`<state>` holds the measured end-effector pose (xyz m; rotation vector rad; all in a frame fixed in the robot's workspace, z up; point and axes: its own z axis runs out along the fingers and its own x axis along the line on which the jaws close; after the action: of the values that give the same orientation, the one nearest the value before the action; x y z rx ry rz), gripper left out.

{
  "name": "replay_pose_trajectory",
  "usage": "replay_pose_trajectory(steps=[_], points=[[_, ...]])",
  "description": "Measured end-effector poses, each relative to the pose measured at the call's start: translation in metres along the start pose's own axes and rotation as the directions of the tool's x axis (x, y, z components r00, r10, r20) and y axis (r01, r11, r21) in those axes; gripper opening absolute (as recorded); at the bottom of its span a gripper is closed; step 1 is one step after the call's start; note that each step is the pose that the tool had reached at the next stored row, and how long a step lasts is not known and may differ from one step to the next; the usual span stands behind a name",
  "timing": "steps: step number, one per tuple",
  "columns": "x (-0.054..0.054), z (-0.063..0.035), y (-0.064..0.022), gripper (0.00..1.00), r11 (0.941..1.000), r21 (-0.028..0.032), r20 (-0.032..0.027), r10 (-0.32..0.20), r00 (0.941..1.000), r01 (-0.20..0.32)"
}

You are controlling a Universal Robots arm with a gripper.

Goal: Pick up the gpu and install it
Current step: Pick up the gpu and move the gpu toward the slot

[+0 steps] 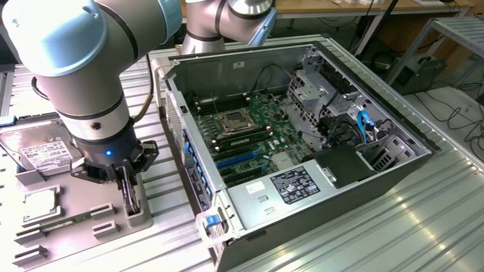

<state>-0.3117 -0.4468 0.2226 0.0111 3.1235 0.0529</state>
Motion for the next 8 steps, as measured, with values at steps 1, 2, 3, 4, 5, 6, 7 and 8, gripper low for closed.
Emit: replay_pose_trajectory(steps=[1, 2, 3, 4, 5, 6, 7, 8], points=[[0.0000, -0.0001, 0.0000, 0.27, 1.0000, 0.0000, 0.0000, 0.000, 1.0000, 0.000], [-0.0001, -0.0003, 0.0001, 0.27, 1.0000, -0.0001, 0.0001, 0.000, 1.0000, 0.000], [-0.0001, -0.0007, 0.0001, 0.27, 1.0000, -0.0002, 0.0002, 0.000, 1.0000, 0.000], [-0.0001, -0.0011, 0.0001, 0.27, 1.0000, 0.0000, 0.0001, 0.000, 1.0000, 0.000], [0.0000, -0.0016, 0.0001, 0.27, 1.0000, 0.0001, 0.0000, 0.000, 1.0000, 0.000], [0.0000, -0.0023, 0.0001, 0.27, 1.0000, 0.0001, -0.0001, 0.000, 1.0000, 0.000], [0.0000, -0.0031, 0.0001, 0.27, 1.0000, 0.0001, -0.0001, 0.000, 1.0000, 0.000], [-0.0001, -0.0040, 0.0001, 0.27, 1.0000, 0.0001, -0.0001, 0.000, 1.0000, 0.000]])
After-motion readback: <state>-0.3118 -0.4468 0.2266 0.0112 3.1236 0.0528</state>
